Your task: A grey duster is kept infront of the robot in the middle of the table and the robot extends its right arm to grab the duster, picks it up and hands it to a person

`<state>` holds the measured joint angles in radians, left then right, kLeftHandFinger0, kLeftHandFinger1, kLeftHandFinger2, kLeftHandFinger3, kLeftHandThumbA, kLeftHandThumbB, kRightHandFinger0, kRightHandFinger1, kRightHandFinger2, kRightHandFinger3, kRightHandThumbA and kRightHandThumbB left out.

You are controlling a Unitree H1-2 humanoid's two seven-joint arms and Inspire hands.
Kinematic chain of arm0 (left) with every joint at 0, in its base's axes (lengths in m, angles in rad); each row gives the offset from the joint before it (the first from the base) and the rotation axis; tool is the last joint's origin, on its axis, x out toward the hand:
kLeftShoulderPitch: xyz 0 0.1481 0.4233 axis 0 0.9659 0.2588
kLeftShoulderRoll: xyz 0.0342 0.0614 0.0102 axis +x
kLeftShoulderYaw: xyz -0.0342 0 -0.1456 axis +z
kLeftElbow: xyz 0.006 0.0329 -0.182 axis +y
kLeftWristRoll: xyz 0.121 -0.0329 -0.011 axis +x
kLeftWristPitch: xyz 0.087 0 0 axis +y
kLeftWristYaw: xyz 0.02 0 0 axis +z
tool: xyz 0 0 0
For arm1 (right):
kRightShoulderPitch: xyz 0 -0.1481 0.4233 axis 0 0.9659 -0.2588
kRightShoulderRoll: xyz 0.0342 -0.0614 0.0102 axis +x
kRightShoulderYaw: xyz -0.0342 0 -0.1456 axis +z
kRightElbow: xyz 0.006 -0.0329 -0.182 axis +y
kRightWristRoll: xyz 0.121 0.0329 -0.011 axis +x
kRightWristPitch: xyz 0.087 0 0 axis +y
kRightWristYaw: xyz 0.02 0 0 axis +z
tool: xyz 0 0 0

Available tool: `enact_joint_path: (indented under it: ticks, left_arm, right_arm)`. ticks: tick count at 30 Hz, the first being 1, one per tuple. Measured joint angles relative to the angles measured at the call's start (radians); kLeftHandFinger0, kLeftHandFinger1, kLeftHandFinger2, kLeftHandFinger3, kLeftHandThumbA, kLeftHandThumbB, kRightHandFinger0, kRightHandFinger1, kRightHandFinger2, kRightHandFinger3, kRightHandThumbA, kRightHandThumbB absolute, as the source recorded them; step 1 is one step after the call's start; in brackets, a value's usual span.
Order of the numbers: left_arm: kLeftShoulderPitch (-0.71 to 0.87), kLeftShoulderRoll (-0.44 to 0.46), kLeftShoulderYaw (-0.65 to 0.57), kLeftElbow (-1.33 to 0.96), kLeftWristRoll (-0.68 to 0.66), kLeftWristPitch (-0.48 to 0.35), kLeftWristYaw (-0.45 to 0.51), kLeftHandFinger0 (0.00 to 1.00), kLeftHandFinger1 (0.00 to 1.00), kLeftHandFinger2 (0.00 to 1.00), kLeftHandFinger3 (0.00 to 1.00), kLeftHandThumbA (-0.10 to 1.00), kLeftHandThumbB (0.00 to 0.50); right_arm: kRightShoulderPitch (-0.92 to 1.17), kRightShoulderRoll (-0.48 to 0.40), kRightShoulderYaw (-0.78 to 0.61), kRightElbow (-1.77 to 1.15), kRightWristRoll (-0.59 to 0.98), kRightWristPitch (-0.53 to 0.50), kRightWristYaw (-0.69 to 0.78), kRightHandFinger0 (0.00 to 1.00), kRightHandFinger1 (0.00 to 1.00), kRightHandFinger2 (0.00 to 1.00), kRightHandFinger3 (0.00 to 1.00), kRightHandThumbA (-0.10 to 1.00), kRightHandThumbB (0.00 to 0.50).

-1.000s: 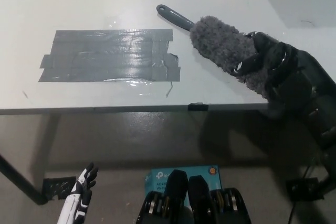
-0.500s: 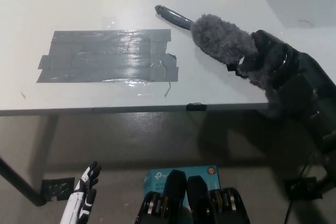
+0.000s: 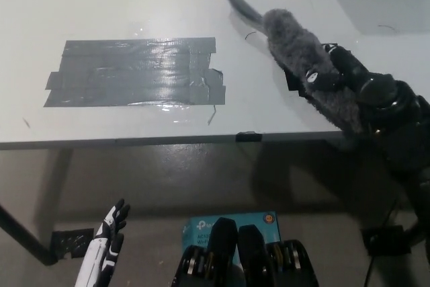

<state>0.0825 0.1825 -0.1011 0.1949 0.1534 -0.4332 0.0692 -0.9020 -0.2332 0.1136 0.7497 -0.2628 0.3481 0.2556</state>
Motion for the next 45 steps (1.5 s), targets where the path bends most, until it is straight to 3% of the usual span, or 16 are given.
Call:
enact_joint_path:
  ticks: [5, 7, 9, 14, 15, 17, 22, 30, 35, 37, 40, 45]
  left_arm:
    - [0.0, 0.0, 0.0, 0.007, 0.0, 0.0, 0.0, 1.0, 1.0, 1.0, 1.0, 1.0, 0.381]
    - [-0.001, 0.0, 0.0, 0.011, 0.0, 0.0, 0.0, 1.0, 1.0, 1.0, 1.0, 1.0, 0.38]
    - [0.0, 0.0, 0.0, 0.017, 0.0, 0.001, 0.0, 1.0, 1.0, 1.0, 1.0, 1.0, 0.383]
    - [0.0, 0.0, -0.001, 0.028, 0.0, 0.001, -0.001, 1.0, 1.0, 1.0, 1.0, 1.0, 0.388]
    - [0.0, 0.0, -0.001, 0.028, 0.0, 0.001, -0.001, 1.0, 1.0, 1.0, 1.0, 1.0, 0.39]
    - [0.0, 0.0, -0.001, 0.029, 0.0, 0.002, -0.001, 1.0, 1.0, 1.0, 1.0, 1.0, 0.389]
    - [0.0, 0.0, -0.001, 0.031, 0.0, 0.002, -0.001, 1.0, 1.0, 1.0, 1.0, 1.0, 0.378]
    - [-0.001, 0.0, -0.001, 0.036, 0.0, 0.003, -0.001, 1.0, 1.0, 1.0, 1.0, 1.0, 0.382]
    - [-0.001, -0.001, -0.001, 0.042, 0.0, 0.003, -0.001, 1.0, 1.0, 1.0, 1.0, 1.0, 0.38]
    - [-0.001, -0.001, -0.001, 0.047, 0.0, 0.003, -0.001, 1.0, 1.0, 1.0, 1.0, 1.0, 0.381]
    - [-0.001, -0.001, -0.001, 0.053, 0.0, 0.003, -0.001, 1.0, 1.0, 1.0, 1.0, 1.0, 0.381]
    - [-0.002, -0.001, -0.001, 0.058, 0.0, 0.003, -0.001, 1.0, 1.0, 1.0, 1.0, 1.0, 0.377]
  right_arm:
    - [0.044, 0.022, -0.081, -0.026, 0.09, 0.024, 0.043, 0.0, 0.25, 0.81, 0.98, -0.1, 0.249]
    - [0.058, 0.026, -0.098, -0.039, 0.124, 0.029, 0.054, 0.0, 0.24, 0.8, 0.98, -0.1, 0.241]
    - [0.076, 0.029, -0.113, -0.059, 0.164, 0.034, 0.064, 0.0, 0.24, 0.79, 0.97, -0.1, 0.249]
    - [0.118, 0.029, -0.131, -0.106, 0.261, 0.041, 0.077, 0.0, 0.27, 0.78, 1.0, -0.1, 0.2]
    - [0.125, 0.029, -0.132, -0.114, 0.278, 0.042, 0.076, 0.0, 0.29, 0.79, 1.0, -0.1, 0.206]
    - [0.141, 0.029, -0.132, -0.131, 0.315, 0.043, 0.075, 0.0, 0.33, 0.84, 1.0, -0.1, 0.167]
    - [0.176, 0.029, -0.132, -0.169, 0.401, 0.046, 0.067, 0.0, 0.42, 0.92, 1.0, -0.1, 0.18]
    - [0.268, 0.049, -0.13, -0.279, 0.55, 0.047, 0.045, 0.0, 0.42, 0.88, 1.0, -0.1, 0.129]
    - [0.318, 0.081, -0.126, -0.337, 0.626, 0.047, 0.03, 0.0, 0.42, 0.85, 1.0, -0.1, 0.129]
    - [0.349, 0.103, -0.122, -0.353, 0.669, 0.054, 0.02, 0.0, 0.42, 0.83, 1.0, -0.1, 0.155]
    - [0.394, 0.131, -0.12, -0.373, 0.716, 0.063, 0.006, 0.0, 0.43, 0.84, 1.0, -0.1, 0.127]
    - [0.446, 0.166, -0.115, -0.408, 0.798, 0.071, -0.019, 0.0, 0.42, 0.82, 1.0, -0.1, 0.139]
